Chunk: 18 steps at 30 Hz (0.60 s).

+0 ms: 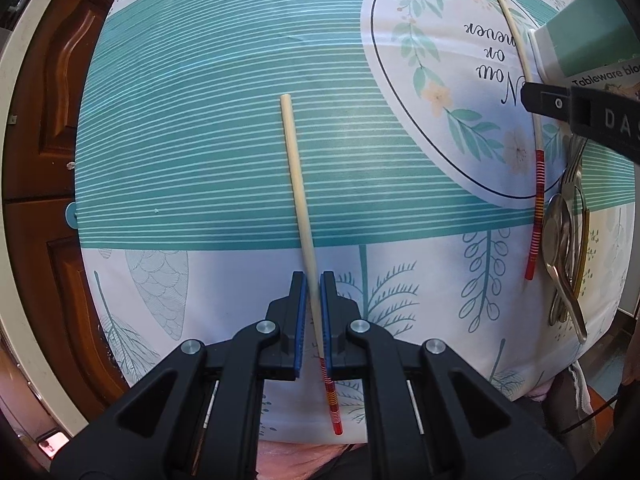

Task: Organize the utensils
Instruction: 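Close the left tool on one red-banded chopstick while the right tool closes on the other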

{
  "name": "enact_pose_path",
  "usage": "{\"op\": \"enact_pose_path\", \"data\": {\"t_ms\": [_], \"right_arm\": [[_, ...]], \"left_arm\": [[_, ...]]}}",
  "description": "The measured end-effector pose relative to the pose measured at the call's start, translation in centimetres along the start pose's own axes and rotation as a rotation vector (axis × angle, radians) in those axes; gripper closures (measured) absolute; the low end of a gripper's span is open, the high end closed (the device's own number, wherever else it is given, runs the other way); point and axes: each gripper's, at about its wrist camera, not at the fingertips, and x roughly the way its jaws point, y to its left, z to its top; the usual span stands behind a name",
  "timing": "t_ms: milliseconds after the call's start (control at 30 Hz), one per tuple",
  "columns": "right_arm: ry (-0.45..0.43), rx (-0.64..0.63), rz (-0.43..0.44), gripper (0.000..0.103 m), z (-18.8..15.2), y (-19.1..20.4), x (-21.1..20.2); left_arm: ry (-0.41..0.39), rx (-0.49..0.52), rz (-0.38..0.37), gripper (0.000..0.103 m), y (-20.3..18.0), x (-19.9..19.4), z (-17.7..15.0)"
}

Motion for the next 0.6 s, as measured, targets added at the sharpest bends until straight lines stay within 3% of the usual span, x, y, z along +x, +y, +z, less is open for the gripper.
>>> {"op": "enact_pose_path", "data": {"t_ms": [333, 600], "right_arm": [[0.061, 0.019, -0.108, 0.08, 1.4, 0.2, 0.6], [0.09, 0.013, -0.087, 0.08, 0.0, 1.1, 0.9]], "left_arm": [[-0.004, -0.005, -0.018, 0.098, 1.6, 0.3, -0.5], [-0.014, -0.004, -0.03, 0.098, 2.4, 0.3, -1.0]]}}
